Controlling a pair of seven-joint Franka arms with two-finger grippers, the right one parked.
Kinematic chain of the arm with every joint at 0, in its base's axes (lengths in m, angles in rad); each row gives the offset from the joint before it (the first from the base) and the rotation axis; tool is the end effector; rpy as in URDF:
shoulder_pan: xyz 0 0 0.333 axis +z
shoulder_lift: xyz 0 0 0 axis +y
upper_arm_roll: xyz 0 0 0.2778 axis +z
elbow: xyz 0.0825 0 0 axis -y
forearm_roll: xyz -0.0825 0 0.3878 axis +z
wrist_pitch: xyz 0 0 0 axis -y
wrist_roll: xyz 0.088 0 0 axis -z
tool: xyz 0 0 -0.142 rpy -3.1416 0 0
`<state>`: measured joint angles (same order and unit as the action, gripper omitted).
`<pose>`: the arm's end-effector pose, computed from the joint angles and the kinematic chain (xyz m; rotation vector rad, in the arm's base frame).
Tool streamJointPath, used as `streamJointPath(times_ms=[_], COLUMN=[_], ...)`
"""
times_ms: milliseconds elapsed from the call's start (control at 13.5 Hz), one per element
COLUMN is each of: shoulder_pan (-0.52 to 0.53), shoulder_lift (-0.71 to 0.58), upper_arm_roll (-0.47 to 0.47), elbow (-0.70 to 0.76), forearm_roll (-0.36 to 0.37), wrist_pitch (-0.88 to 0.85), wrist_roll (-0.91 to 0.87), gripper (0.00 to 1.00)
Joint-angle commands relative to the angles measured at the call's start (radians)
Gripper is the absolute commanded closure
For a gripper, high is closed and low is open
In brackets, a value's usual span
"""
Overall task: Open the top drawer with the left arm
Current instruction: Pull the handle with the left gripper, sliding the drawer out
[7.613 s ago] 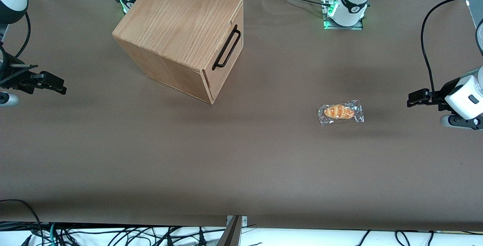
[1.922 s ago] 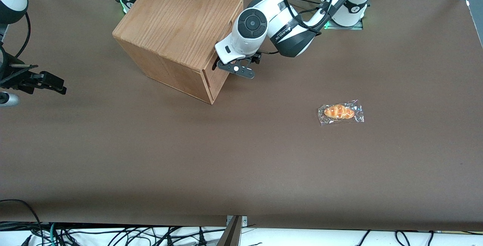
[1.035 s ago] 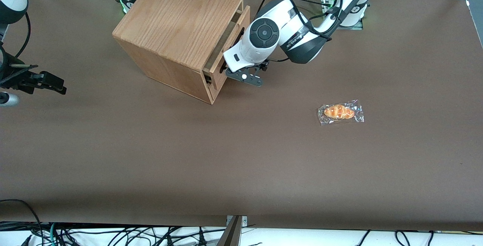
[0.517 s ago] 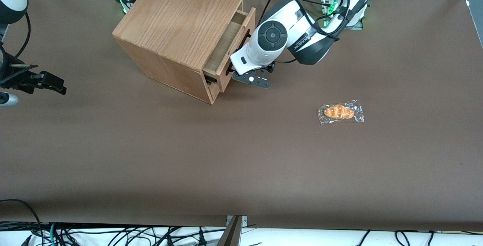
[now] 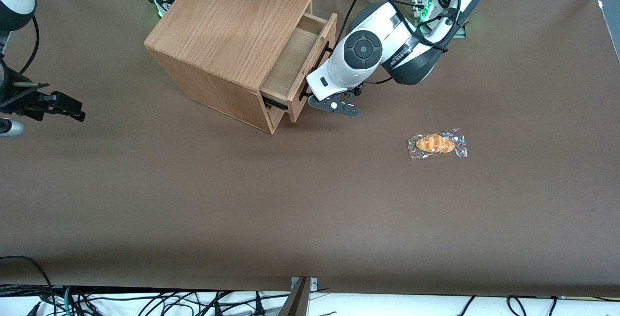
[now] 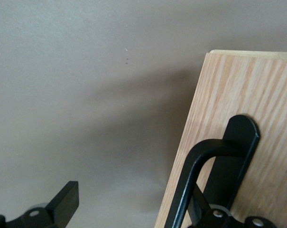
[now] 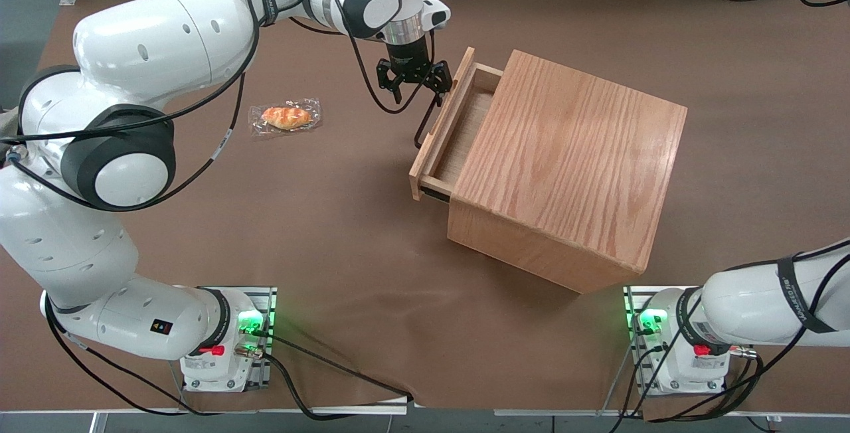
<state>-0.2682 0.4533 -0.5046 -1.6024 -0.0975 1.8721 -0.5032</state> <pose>0.4679 -0.4368 0.3184 2.9269 -0.3009 -0.4266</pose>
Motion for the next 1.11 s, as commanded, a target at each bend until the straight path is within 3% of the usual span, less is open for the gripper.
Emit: streamJointPath(times_ms=[0,1035], shoulder_pan=[0.02,0.066], shoulder_lift=[-0.042,-0.079], upper_arm_roll=[-0.006,-0.003], elbow=[-0.043,-0.085], forearm_roll=[0.021,0.021], wrist_pitch=[-0.008,-0.013], wrist_roll=[0.018,0.072], gripper=[0.0,0.0])
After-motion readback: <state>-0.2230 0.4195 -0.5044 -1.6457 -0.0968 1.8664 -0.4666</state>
